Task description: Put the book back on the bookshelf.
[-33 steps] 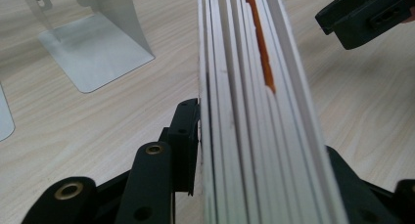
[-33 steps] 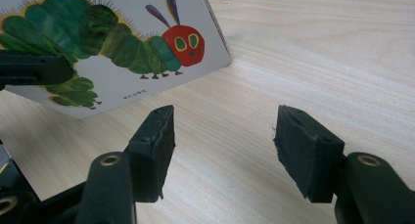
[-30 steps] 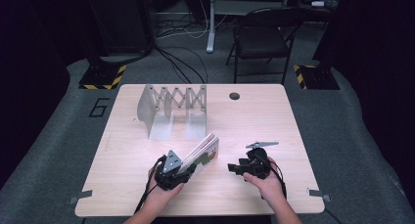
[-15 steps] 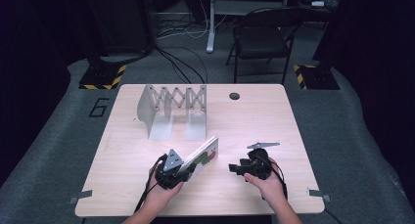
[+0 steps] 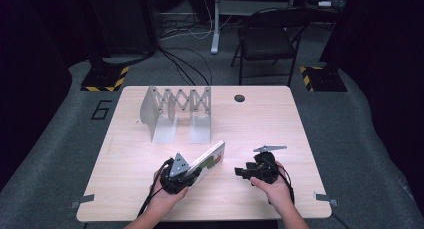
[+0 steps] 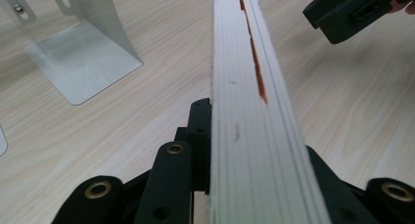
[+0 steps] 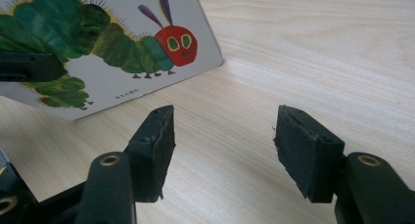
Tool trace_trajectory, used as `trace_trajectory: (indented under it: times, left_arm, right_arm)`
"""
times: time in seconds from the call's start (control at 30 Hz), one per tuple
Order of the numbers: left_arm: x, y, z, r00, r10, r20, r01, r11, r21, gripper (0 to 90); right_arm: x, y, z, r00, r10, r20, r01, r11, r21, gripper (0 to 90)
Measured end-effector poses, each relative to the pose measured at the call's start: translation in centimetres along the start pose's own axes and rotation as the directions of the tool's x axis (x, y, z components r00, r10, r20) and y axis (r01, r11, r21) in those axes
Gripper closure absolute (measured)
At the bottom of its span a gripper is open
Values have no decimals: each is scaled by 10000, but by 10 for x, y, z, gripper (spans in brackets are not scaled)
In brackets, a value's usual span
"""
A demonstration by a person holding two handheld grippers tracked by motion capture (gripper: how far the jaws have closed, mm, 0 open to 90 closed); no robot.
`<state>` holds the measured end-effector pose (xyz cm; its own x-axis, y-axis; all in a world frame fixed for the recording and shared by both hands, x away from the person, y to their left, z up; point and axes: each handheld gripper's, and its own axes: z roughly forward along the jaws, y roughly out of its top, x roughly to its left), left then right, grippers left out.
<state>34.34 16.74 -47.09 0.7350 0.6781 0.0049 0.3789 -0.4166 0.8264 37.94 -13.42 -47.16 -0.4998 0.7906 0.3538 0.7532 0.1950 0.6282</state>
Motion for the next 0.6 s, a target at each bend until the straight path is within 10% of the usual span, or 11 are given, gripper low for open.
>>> trace_trajectory:
  times: [0.6]
  left_arm:
    - [20,16,-16,9980,-605,-195,598,9976,-351,758]
  right_arm:
    - [-3,-1,-2,9996,281,58,-281,9996,37,398]
